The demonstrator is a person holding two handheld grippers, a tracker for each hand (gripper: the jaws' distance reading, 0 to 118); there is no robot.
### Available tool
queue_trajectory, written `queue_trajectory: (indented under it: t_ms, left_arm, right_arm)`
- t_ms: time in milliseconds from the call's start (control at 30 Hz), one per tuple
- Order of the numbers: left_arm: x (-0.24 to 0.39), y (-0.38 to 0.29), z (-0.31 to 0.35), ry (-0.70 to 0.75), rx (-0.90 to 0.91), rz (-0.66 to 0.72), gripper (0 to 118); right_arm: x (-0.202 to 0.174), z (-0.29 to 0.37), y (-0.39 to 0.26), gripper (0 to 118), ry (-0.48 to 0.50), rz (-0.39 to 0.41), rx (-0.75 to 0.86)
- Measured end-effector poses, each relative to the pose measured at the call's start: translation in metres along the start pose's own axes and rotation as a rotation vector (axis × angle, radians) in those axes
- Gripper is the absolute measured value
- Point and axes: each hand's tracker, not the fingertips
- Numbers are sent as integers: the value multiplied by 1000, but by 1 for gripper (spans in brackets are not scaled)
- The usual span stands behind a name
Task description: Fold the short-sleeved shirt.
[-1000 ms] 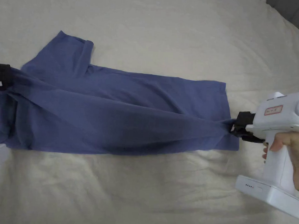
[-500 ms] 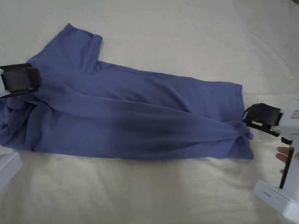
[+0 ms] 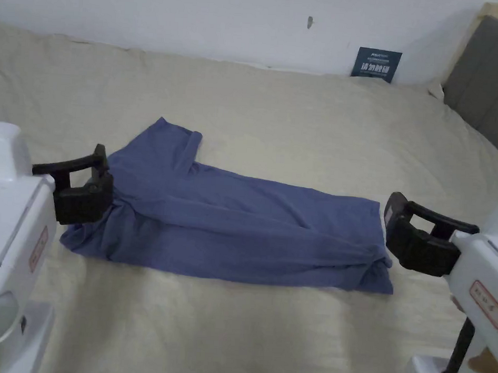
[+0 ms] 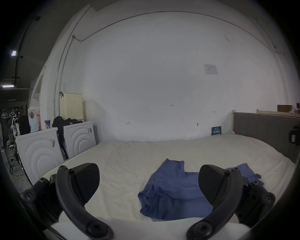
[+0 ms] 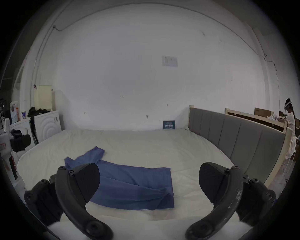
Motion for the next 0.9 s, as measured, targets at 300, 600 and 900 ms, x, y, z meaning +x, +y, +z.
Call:
queue_trajectory:
  t_ms: [300,600,900]
  left_arm:
    - [3,-17,43,-68,-22,-20,9]
    - [1,-21,47,-113,-83,-24,0]
    - [-24,4,-64,-142,-385,106,51]
  right_arm:
    - [-19,43,-18,59,28,15,58]
    - [-26,46,-13,1,65,-6,37]
    - [-26,26,-10,1,83,-3,-11]
